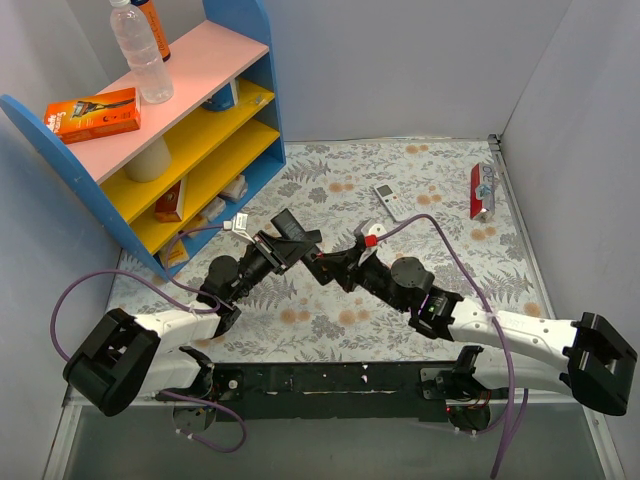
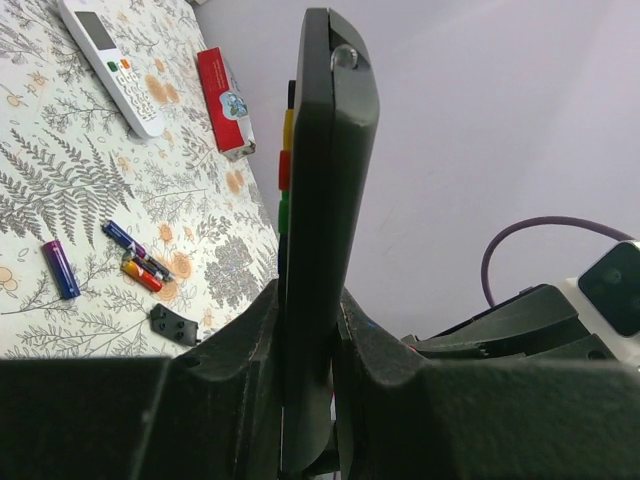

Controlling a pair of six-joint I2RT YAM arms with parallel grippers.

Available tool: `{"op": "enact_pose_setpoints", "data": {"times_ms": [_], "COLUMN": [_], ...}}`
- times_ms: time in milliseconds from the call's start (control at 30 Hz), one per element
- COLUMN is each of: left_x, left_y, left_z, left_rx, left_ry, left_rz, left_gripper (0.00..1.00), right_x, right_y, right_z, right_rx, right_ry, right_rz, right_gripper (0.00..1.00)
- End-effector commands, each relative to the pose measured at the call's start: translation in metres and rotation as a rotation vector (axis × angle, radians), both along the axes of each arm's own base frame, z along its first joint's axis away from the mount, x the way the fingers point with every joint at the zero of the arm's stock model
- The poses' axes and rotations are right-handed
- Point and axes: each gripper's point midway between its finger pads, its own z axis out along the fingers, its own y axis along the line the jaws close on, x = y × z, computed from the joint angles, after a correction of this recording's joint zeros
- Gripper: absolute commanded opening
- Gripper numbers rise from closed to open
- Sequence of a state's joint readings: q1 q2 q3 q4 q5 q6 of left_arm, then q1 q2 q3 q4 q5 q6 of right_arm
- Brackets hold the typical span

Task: Load the batteries into the remote control

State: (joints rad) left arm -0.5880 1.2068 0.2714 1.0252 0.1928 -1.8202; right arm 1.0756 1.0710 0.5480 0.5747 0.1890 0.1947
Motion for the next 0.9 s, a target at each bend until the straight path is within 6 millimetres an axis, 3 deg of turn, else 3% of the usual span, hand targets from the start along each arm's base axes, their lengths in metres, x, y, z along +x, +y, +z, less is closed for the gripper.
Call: {"op": "enact_pose_setpoints", "data": {"times_ms": [0,867], "left_x": [-0.002,-0.002], "left_y": [0.0,0.007], "left_z": [0.014,0.039], "left_rx": [-0.051,-0.122], "left_ry": [-0.015,-0.053], "left_rz": [-0.013,0.02], "left_gripper": [0.0,0.0], "right_x": [0.006,0.001], "right_y": [-0.006,0.015], "right_z": [0.028,-0.008], "right_rx": [0.078,-0.015], "right_ry": [-0.079,-0.009], "right_rz": [-0.041,0.025], "right_gripper": [0.01,0.01]}}
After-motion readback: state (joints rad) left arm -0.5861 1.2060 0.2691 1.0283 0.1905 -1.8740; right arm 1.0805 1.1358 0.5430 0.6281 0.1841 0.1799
